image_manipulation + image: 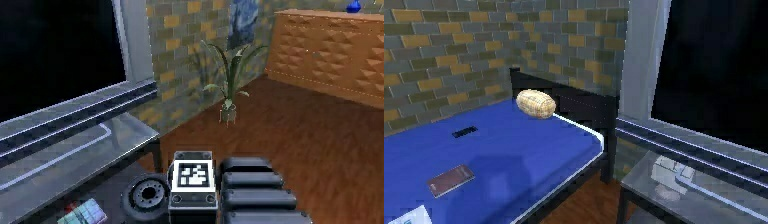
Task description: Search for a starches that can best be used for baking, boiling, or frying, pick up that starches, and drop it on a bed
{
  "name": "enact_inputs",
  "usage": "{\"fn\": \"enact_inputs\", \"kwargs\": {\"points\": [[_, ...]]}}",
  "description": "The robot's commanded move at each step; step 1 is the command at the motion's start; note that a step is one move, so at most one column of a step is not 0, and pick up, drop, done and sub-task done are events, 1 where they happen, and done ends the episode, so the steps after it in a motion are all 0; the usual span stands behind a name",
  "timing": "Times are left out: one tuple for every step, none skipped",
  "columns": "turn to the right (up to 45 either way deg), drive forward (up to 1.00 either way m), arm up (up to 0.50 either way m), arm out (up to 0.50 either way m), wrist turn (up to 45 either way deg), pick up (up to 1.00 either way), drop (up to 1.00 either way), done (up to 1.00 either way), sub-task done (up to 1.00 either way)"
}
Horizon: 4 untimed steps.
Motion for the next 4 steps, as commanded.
{"fn": "enact_inputs", "kwargs": {"points": [[-6.0,0.0,0.0,0.0,0.0,0.0,0.0,0.0,0.0],[0.0,0.4,0.0,0.0,0.0,0.0,0.0,0.0,0.0],[-45.0,0.0,0.0,0.0,0.0,0.0,0.0,0.0,0.0],[-33.0,0.0,0.0,0.0,0.0,0.0,0.0,0.0,0.0]]}}
